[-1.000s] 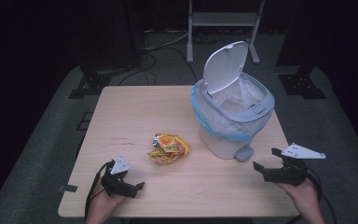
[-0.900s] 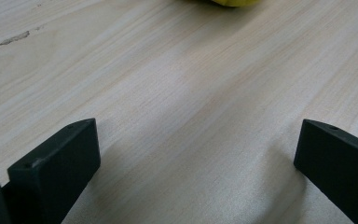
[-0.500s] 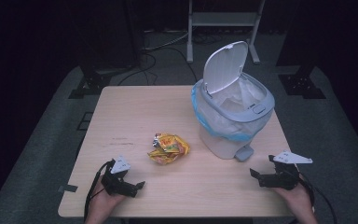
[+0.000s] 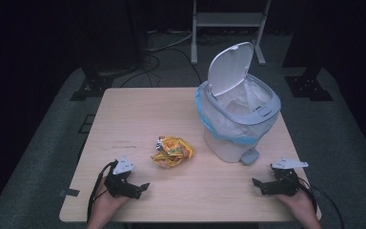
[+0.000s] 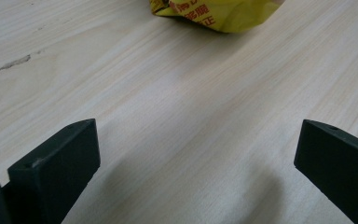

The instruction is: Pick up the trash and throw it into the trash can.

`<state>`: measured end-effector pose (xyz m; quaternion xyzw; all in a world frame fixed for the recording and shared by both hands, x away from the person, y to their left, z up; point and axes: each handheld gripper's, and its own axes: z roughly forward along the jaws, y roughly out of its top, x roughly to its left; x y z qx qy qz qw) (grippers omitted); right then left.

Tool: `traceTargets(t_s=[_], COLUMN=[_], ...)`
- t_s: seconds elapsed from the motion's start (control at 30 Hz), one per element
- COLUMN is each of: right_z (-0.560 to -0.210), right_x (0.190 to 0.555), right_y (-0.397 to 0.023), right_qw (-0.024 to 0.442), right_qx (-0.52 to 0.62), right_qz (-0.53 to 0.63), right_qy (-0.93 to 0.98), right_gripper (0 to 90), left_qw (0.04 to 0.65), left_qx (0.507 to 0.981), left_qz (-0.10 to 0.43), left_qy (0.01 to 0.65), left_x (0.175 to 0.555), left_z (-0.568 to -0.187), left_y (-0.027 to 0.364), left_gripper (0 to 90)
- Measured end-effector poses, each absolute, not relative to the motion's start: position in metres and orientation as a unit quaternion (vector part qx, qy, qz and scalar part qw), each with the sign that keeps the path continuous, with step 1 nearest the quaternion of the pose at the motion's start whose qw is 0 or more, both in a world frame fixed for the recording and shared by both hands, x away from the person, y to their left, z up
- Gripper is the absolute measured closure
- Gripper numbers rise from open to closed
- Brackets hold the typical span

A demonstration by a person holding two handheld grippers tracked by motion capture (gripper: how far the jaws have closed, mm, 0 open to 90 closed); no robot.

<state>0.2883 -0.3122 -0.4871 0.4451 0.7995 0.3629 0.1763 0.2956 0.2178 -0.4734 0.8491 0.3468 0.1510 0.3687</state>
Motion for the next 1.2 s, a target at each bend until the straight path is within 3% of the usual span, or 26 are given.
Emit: traceTargets(t_s=[0.93,1.2], right_z=[-0.488,-0.488], right_x=[0.289,0.289], right_y=[-0.309,-0.309], right_qw=[0.179,0.179], right_qx=[0.44,0.44], right_qz=[0.344,0.344], right_qy=[0.81,0.81], right_gripper=[1.6,1.6], left_qw=[0.416,0.442], left_qx=[0.836,0.825], left_qz=[0.156,0.143], left_qy=[0.32,0.322], left_x=[0.321,0.324], left_z=[-0.439,-0.435], left_y=[0.192,0.186], left_gripper=[0.1,10.3])
